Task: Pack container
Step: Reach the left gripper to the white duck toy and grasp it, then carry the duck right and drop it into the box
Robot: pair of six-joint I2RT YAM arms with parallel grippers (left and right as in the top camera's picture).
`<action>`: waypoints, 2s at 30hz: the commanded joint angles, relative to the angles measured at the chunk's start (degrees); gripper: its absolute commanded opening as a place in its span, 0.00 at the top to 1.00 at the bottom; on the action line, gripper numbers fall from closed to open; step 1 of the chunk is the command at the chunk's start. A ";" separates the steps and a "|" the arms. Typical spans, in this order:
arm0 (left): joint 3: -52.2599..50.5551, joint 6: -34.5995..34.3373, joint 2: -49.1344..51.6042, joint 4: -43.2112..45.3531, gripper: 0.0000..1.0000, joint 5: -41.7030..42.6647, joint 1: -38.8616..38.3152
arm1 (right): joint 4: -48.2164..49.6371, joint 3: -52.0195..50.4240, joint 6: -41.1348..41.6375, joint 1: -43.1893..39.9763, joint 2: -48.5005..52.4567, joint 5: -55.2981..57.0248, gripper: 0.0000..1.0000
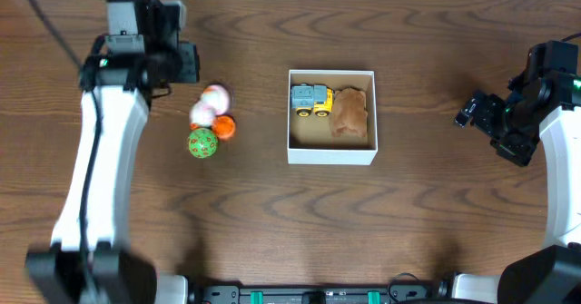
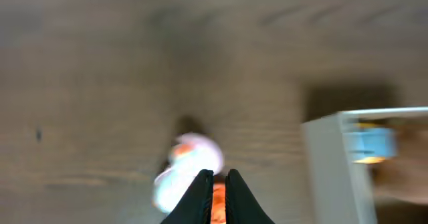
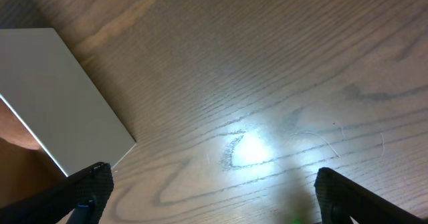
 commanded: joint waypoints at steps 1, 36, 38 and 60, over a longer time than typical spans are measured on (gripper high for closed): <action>0.50 0.63 -3.69 -1.99 0.90 -0.33 -6.19 | 0.02 -0.24 0.92 -0.44 0.00 -0.28 0.01; -0.20 -1.77 31.02 5.60 0.41 -13.51 -3.91 | -0.50 -0.24 0.92 -0.42 0.00 -0.42 0.01; -0.20 -1.79 31.56 5.55 0.42 -13.33 -3.91 | -0.48 -0.24 0.94 -0.42 0.00 -0.44 0.01; 5.81 2.95 20.87 -5.33 0.94 -15.10 -3.93 | -1.01 -0.24 0.94 -0.42 0.00 -0.44 0.01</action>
